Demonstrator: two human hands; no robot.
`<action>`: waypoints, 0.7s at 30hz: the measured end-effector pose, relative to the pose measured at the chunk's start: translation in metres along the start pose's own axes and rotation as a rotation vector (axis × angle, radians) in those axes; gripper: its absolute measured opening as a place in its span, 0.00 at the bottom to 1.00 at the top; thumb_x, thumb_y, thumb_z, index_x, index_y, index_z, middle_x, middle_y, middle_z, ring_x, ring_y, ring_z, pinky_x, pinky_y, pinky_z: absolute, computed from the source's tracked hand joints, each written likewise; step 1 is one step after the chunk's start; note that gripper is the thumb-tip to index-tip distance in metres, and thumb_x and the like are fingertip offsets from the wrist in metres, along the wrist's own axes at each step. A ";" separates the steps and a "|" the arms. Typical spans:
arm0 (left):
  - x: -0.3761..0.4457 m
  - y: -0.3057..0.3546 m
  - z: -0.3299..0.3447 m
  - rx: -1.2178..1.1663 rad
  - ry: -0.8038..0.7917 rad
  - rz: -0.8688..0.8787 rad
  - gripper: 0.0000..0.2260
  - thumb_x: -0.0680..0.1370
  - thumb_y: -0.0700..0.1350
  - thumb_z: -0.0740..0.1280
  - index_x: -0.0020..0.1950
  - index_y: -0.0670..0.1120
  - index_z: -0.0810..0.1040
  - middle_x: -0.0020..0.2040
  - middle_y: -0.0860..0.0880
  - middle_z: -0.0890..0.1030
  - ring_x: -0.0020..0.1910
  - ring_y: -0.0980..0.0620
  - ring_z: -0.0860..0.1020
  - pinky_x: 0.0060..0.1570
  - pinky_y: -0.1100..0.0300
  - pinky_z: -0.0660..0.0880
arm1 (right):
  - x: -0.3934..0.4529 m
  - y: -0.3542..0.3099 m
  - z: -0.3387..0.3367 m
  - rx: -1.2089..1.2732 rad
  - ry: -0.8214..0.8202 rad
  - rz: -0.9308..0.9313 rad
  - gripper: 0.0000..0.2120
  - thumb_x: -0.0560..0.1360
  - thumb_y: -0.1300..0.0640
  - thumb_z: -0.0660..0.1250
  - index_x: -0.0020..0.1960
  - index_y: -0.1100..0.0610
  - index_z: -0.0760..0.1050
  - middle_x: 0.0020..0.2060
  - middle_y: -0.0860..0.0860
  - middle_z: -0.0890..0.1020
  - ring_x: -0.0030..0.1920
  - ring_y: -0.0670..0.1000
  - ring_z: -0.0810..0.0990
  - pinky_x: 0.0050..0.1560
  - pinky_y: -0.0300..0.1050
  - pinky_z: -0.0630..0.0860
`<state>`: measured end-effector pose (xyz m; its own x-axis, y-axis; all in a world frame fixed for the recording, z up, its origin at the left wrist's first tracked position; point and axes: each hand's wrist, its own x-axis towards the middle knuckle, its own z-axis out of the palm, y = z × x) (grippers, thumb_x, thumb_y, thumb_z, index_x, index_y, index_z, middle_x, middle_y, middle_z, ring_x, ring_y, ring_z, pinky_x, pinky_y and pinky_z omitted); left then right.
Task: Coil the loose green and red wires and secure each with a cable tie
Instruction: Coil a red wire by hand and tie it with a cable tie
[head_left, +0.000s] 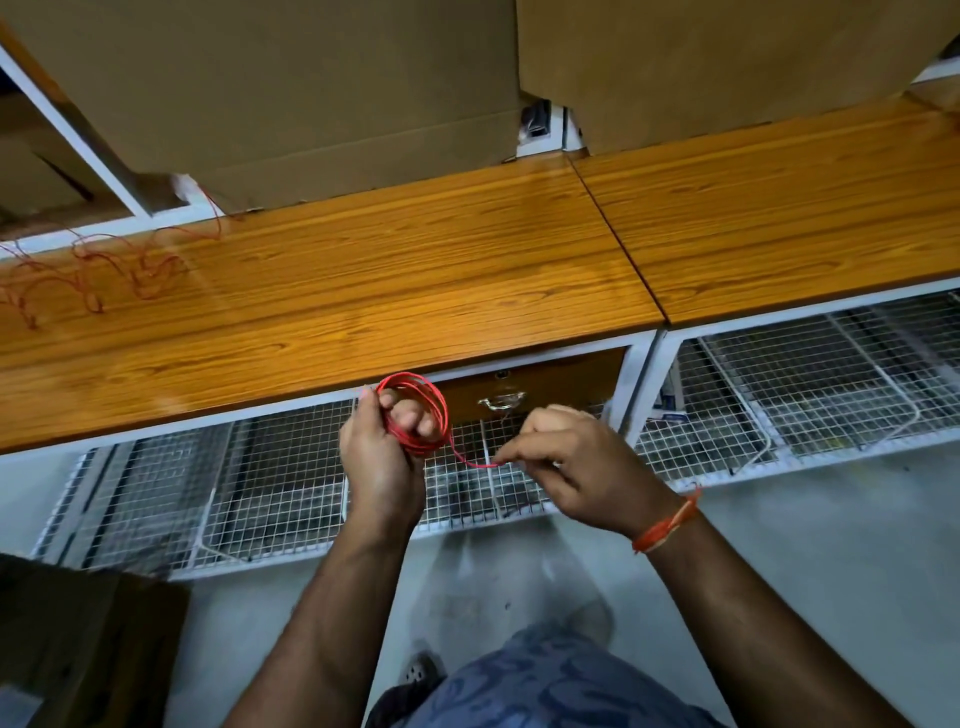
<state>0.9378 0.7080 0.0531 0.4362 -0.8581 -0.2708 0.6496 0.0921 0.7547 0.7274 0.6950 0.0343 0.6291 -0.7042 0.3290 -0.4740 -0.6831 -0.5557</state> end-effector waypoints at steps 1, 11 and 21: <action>0.000 -0.003 -0.002 0.128 0.008 0.059 0.15 0.87 0.50 0.55 0.47 0.42 0.71 0.28 0.48 0.76 0.27 0.51 0.76 0.31 0.59 0.75 | 0.004 -0.006 0.001 -0.020 -0.003 -0.042 0.12 0.77 0.61 0.69 0.56 0.48 0.84 0.42 0.44 0.76 0.46 0.46 0.73 0.41 0.49 0.72; -0.018 -0.013 -0.014 0.798 -0.470 0.265 0.23 0.86 0.55 0.55 0.37 0.41 0.69 0.27 0.45 0.70 0.26 0.49 0.66 0.30 0.58 0.62 | 0.034 -0.044 -0.021 0.058 0.051 -0.195 0.04 0.78 0.60 0.72 0.53 0.58 0.79 0.44 0.50 0.79 0.46 0.52 0.77 0.47 0.50 0.75; -0.031 -0.008 -0.011 0.642 -0.504 0.055 0.16 0.81 0.57 0.59 0.39 0.49 0.70 0.29 0.52 0.63 0.27 0.54 0.59 0.31 0.61 0.59 | 0.037 -0.035 -0.023 0.243 0.296 0.042 0.07 0.79 0.61 0.71 0.56 0.56 0.81 0.48 0.45 0.81 0.51 0.41 0.79 0.50 0.34 0.74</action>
<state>0.9263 0.7398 0.0490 0.0251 -0.9990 -0.0379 0.0857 -0.0357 0.9957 0.7531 0.6882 0.0834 0.3905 -0.7800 0.4889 -0.3129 -0.6119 -0.7264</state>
